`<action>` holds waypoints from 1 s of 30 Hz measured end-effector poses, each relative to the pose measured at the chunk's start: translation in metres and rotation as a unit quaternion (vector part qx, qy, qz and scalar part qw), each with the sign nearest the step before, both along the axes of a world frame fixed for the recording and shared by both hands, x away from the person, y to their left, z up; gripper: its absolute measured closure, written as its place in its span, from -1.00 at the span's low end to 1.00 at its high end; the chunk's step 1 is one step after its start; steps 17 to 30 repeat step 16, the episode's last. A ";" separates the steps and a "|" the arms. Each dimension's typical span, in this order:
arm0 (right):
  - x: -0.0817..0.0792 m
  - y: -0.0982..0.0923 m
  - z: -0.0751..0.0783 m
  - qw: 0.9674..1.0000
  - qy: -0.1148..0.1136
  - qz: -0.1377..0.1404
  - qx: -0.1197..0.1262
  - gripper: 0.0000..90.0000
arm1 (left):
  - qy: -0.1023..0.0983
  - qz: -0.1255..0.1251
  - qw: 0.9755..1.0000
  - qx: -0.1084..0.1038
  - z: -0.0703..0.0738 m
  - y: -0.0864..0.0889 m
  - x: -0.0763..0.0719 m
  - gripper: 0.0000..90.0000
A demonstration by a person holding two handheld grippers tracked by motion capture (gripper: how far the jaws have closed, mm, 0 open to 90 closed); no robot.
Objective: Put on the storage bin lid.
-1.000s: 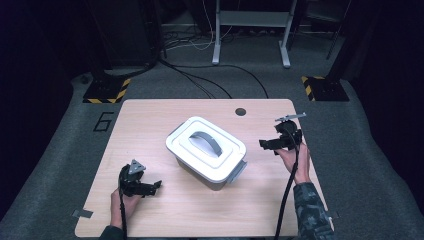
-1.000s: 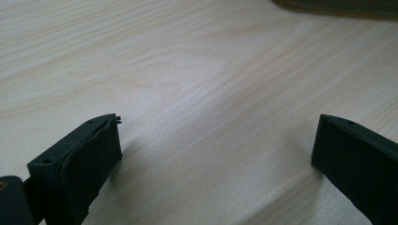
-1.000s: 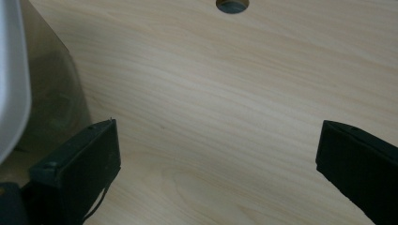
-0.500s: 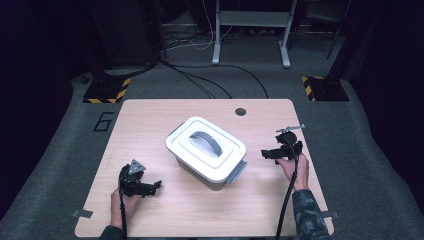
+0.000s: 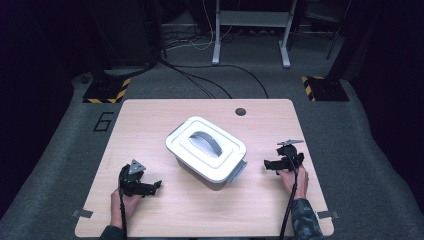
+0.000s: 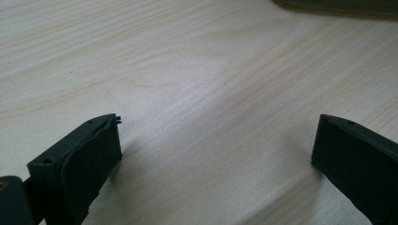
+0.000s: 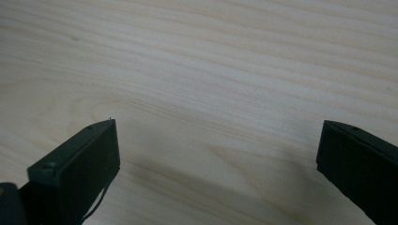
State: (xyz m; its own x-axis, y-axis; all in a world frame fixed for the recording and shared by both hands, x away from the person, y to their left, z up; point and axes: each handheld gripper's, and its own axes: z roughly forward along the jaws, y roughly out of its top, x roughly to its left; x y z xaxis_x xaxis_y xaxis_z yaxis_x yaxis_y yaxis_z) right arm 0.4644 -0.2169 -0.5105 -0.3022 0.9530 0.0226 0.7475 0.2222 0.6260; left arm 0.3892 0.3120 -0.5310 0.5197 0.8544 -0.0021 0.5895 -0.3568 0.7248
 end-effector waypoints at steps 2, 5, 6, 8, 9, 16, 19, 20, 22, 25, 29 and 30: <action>-0.003 -0.002 -0.008 1.000 -0.009 -0.008 -0.002 -1.00 | 0.000 0.000 1.000 0.000 0.000 0.000 0.000 -0.97; -0.005 -0.004 -0.011 1.000 -0.019 -0.013 -0.001 -1.00 | 0.000 0.000 1.000 0.000 0.000 0.000 0.000 -0.97; -0.005 -0.005 -0.011 1.000 -0.023 -0.013 0.001 -1.00 | 0.000 0.000 1.000 0.000 0.000 0.000 0.000 -0.97; -0.007 -0.007 -0.014 0.999 -0.040 -0.013 0.007 -1.00 | 0.001 -0.001 1.000 0.000 0.000 0.000 0.000 -0.97; -0.008 -0.008 -0.015 0.999 -0.041 -0.013 0.007 -1.00 | 0.000 0.000 1.000 0.000 0.000 0.000 0.000 -0.97; -0.012 -0.010 -0.017 0.998 -0.060 -0.007 0.010 -1.00 | 0.001 0.000 1.000 0.001 0.000 0.000 0.000 -0.97; -0.012 -0.010 -0.017 0.998 -0.060 -0.007 0.010 -1.00 | 0.001 0.000 1.000 0.001 0.000 0.000 0.000 -0.97; -0.012 -0.010 -0.017 0.998 -0.060 -0.007 0.010 -1.00 | 0.001 0.000 1.000 0.001 0.000 0.000 0.000 -0.97; -0.012 -0.010 -0.017 0.998 -0.060 -0.007 0.010 -1.00 | 0.001 0.000 1.000 0.001 0.000 0.000 0.000 -0.97; -0.012 -0.010 -0.017 0.998 -0.060 -0.007 0.010 -1.00 | 0.001 0.000 1.000 0.001 0.000 0.000 0.000 -0.97; -0.012 -0.010 -0.017 0.998 -0.060 -0.007 0.010 -1.00 | 0.001 0.000 1.000 0.001 0.000 0.000 0.000 -0.97; -0.012 -0.010 -0.017 0.998 -0.060 -0.007 0.010 -1.00 | 0.001 0.000 1.000 0.001 0.000 0.000 0.000 -0.97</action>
